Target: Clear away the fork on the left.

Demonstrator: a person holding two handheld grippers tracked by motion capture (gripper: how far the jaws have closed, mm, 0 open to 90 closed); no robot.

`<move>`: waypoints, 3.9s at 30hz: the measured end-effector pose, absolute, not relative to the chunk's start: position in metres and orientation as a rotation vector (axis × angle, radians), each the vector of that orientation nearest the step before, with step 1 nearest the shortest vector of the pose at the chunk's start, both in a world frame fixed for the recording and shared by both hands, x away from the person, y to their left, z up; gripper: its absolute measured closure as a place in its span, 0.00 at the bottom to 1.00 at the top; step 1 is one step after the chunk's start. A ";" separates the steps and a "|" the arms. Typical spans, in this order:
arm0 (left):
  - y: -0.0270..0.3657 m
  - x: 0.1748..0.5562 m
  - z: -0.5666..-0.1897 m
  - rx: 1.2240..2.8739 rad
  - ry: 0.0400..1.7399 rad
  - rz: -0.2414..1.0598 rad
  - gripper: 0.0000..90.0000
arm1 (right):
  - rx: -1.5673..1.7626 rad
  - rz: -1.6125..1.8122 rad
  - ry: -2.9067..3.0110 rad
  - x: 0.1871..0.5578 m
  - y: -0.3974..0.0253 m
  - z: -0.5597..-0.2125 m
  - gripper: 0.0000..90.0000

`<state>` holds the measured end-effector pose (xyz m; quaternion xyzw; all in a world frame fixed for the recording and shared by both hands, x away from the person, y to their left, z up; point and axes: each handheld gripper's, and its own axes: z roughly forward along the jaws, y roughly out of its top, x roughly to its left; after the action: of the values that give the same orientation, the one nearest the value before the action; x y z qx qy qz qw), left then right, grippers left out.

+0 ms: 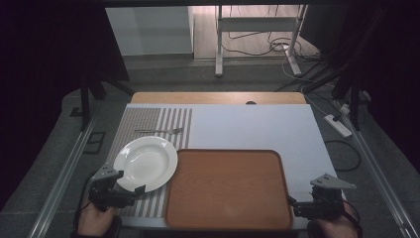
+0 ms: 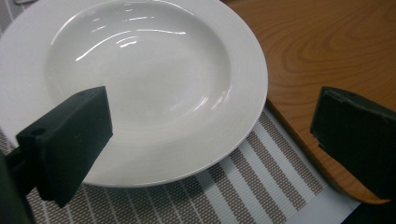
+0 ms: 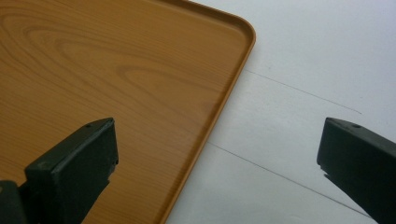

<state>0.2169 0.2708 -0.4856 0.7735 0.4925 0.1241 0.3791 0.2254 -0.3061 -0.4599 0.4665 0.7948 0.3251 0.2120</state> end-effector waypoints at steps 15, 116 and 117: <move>0.281 0.259 -0.486 2.017 1.285 0.278 0.00 | 1.279 0.889 2.230 0.227 -0.304 -0.460 0.00; 0.314 0.477 -0.529 2.214 1.550 0.251 0.99 | 1.292 0.879 2.254 0.229 -0.304 -0.462 0.00; 0.314 0.475 -0.529 2.214 1.545 0.239 0.99 | 1.293 0.878 2.254 0.229 -0.304 -0.462 0.00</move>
<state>0.4747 0.3140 -0.5290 0.7980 0.5568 0.0860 0.2138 0.2289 -0.3038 -0.4618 0.4621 0.8054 0.3139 0.1982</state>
